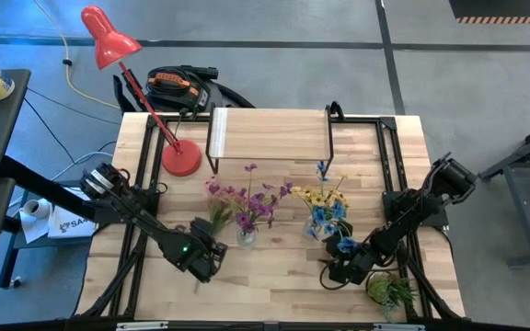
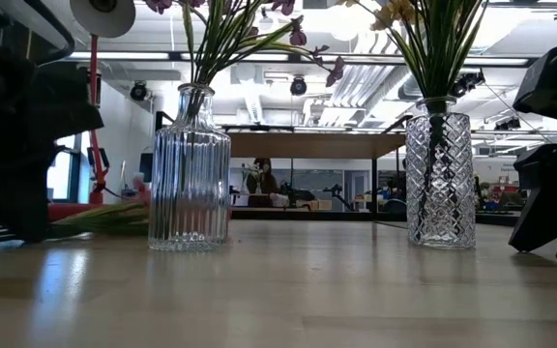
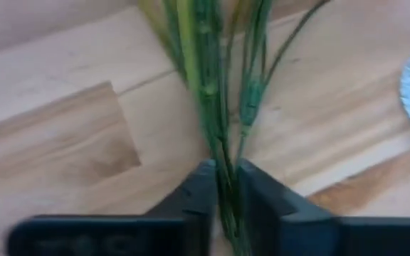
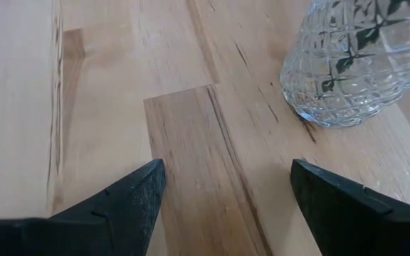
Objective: Pick and place flowers into a vace then onto a shelf
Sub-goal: Put the pink flowers into the bottom vase
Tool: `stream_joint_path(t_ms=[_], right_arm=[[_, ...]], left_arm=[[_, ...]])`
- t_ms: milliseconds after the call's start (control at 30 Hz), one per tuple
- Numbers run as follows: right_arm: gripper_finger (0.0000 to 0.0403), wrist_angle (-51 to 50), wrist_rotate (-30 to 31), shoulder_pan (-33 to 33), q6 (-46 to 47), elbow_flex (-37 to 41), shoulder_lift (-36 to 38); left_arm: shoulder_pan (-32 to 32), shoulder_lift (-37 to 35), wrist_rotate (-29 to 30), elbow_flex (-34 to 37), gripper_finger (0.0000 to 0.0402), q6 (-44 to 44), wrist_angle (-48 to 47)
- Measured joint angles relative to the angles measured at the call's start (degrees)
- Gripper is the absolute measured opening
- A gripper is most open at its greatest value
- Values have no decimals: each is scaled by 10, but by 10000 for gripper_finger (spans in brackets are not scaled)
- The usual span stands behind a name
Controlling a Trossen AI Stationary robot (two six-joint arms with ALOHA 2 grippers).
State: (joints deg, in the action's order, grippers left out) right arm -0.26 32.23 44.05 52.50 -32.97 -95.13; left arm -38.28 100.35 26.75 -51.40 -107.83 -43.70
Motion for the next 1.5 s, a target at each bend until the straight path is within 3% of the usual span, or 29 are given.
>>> stream_joint_path(t_ms=[100, 367, 467, 600, 800, 933, 1000, 1233, 1433, 1500], right_arm=[[299, 0, 2, 0, 0, 0, 0], [299, 1, 5, 0, 10, 0, 0], [299, 2, 9, 0, 14, 0, 0], [299, 2, 14, 0, 15, 0, -1], [299, 1, 16, -2, 15, 0, -1], [299, 2, 17, -2, 15, 1, -1], [299, 2, 16, -2, 15, 1, -1], [299, 6, 16, -2, 13, 1, -1], [299, 8, 16, -2, 14, 1, -1], [299, 9, 15, -2, 13, 1, -1]], left_arm=[[0, 0, 1, 0, 28, -20, -8], [-6, -13, -9, -6, 31, -138, -27], [-24, -19, 18, -25, 30, -203, -72], [-34, -29, 26, -66, 30, -214, -150], [-48, -45, 150, -193, 30, -221, -300], [-49, -45, 183, -297, 30, -233, -467], [-49, -53, 223, -310, 30, -196, -459], [-45, -108, 381, -301, 30, -195, -461], [-55, -132, 616, -304, 30, -144, -447], [-66, -135, 629, -309, 30, -97, -432]])
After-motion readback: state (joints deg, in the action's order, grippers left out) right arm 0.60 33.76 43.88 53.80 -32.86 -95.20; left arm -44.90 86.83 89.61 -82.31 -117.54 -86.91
